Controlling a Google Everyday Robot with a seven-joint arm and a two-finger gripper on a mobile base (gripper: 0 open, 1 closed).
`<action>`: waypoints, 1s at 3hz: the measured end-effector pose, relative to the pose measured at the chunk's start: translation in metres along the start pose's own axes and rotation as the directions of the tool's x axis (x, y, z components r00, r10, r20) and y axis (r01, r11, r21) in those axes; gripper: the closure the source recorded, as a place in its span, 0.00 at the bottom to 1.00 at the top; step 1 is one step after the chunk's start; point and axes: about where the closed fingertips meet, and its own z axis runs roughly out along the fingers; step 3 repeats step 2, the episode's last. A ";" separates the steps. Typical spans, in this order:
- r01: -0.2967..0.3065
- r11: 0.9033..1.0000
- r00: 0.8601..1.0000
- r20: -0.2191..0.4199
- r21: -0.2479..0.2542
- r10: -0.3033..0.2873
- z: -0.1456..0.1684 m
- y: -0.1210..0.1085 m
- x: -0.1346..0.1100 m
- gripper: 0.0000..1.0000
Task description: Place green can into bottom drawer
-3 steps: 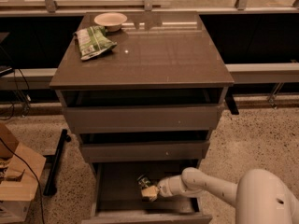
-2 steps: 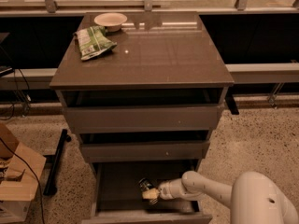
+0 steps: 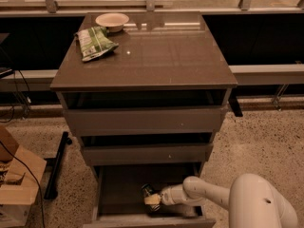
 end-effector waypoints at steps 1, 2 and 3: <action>0.000 1.000 1.000 -0.002 -0.003 0.000 0.002 0.001 0.001 0.11; 0.000 1.000 1.000 -0.004 -0.005 0.000 0.003 0.002 0.002 0.00; 0.000 1.000 1.000 -0.004 -0.005 0.000 0.003 0.002 0.002 0.00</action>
Offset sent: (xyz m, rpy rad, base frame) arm -0.0012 0.0019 -0.0007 0.0016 0.0020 0.0025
